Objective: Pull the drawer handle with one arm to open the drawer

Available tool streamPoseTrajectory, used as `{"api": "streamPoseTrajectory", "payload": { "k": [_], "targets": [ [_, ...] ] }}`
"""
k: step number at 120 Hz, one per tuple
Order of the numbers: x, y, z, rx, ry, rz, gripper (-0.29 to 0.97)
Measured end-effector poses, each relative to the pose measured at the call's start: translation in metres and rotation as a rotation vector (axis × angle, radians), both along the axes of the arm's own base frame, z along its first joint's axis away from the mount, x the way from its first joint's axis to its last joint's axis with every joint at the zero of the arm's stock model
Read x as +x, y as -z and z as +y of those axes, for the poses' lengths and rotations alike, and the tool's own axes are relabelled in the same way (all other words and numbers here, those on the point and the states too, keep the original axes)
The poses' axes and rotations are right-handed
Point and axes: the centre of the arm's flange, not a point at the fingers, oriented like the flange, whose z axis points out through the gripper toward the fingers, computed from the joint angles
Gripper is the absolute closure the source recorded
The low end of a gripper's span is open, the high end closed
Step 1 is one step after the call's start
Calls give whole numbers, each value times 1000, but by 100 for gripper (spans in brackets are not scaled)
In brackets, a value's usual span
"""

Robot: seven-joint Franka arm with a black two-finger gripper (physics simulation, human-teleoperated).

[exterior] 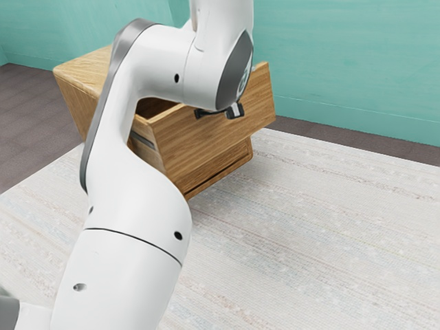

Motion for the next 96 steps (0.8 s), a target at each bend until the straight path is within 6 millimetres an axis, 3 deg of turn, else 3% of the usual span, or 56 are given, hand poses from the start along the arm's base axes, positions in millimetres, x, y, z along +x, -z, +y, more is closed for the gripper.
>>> {"api": "streamPoseTrajectory", "payload": {
  "k": [54,96],
  "targets": [
    [-12,2,-18,-19,-9,0,62],
    [-22,-1,-60,-20,33,-12,64]
  ]
}}
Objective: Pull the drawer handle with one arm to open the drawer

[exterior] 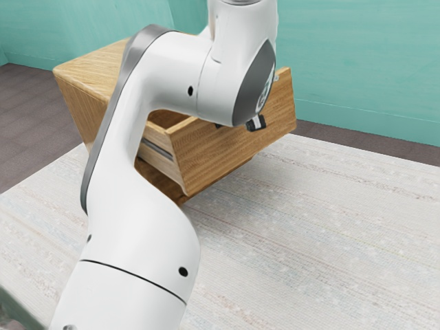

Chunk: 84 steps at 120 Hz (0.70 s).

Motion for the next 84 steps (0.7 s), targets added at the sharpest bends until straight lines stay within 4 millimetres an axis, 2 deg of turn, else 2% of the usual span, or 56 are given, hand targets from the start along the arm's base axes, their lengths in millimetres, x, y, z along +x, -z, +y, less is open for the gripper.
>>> {"api": "streamPoseTrajectory", "payload": {
  "k": [28,36,38,42,49,52,55,58,62,66,75,84],
  "targets": [
    [-4,-1,-20,0,22,-5,66],
    [-8,-5,-37,4,46,-14,66],
    [-11,-9,-45,9,57,-23,65],
    [-25,-28,-76,26,100,-58,63],
    [-68,-74,-156,77,233,-143,49],
    [-87,-89,-187,103,288,-165,44],
    [-103,-100,-206,113,337,-173,39],
    [-115,-112,-213,110,371,-177,35],
    [-121,-129,-200,70,405,-167,30],
    [-112,-141,-160,-4,424,-132,26],
    [-91,-147,-61,-185,468,-15,18],
    [-103,-159,17,-267,485,56,13]
  ]
}}
